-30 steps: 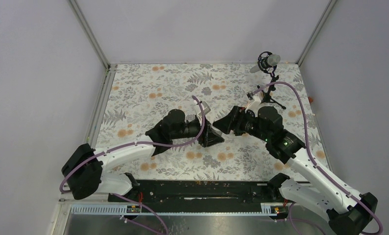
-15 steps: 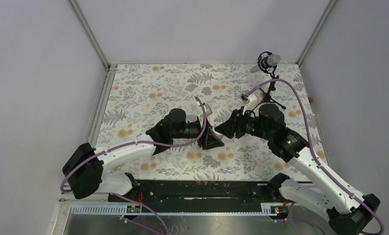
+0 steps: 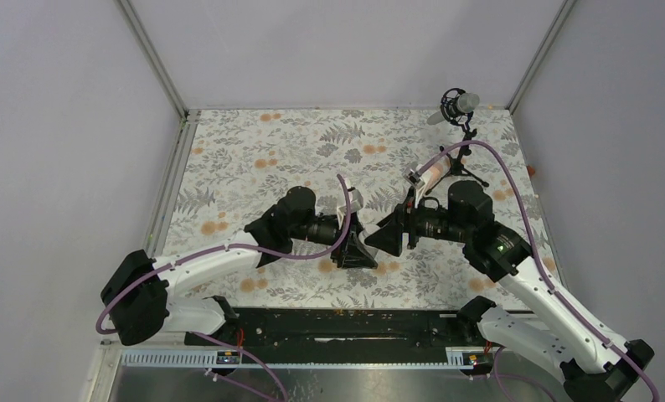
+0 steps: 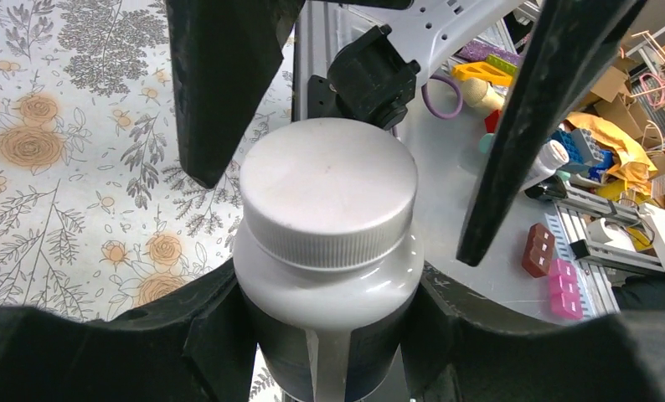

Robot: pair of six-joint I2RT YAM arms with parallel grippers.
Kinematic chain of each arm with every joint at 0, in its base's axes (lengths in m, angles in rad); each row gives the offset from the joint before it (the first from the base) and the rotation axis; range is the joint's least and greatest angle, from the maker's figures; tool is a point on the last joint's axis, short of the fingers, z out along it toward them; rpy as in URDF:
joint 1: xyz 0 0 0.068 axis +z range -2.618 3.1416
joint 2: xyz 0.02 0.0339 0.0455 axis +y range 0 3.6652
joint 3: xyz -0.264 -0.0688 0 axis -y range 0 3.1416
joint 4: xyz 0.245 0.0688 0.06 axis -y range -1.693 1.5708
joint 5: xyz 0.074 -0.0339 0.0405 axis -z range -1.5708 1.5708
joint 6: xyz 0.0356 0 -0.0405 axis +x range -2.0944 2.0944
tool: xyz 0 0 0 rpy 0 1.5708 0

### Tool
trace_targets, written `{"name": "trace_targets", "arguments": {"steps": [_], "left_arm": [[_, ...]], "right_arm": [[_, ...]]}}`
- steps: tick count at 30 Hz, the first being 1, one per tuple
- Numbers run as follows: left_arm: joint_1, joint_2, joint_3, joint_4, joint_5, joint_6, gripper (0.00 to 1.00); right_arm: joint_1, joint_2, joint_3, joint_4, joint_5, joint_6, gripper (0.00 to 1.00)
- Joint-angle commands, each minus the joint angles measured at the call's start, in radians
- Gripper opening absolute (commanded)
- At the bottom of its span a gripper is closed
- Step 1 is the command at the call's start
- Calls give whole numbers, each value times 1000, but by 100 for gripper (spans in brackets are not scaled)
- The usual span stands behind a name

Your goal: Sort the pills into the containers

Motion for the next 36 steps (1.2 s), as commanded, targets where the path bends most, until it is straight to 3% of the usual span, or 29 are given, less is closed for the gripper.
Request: {"name": "trace_targets", "arguments": {"steps": [1,5,15,18,20,23,24,28,30,36], "left_arm": [[5,-26,43,33,-49,37,0],[3,-13,55,29,-152,32,0],[5,5,68,33,-324,-1,0],[5,6,72,29,-345,-6,0],[4,4,73,27,-343,-8,0],[5,4,79,15,-319,-3,0],[6,3,81,5,-313,2,0],[11,0,91,-35,-238,34,0],[13,-3,102,-65,-193,57,0],[16,-3,138,-164,69,157,0]], "right_arm": [[10,-5,42,21,153,104,83],[12,39,62,31,263,178,85],[22,120,121,9,334,241,47],[22,128,138,-13,301,219,42],[21,129,145,-29,266,188,43],[22,133,162,-71,220,122,52],[22,134,168,-86,206,103,49],[20,132,189,-126,149,29,12],[17,126,198,-149,96,-19,0],[-1,80,181,-192,-269,-232,0]]}}
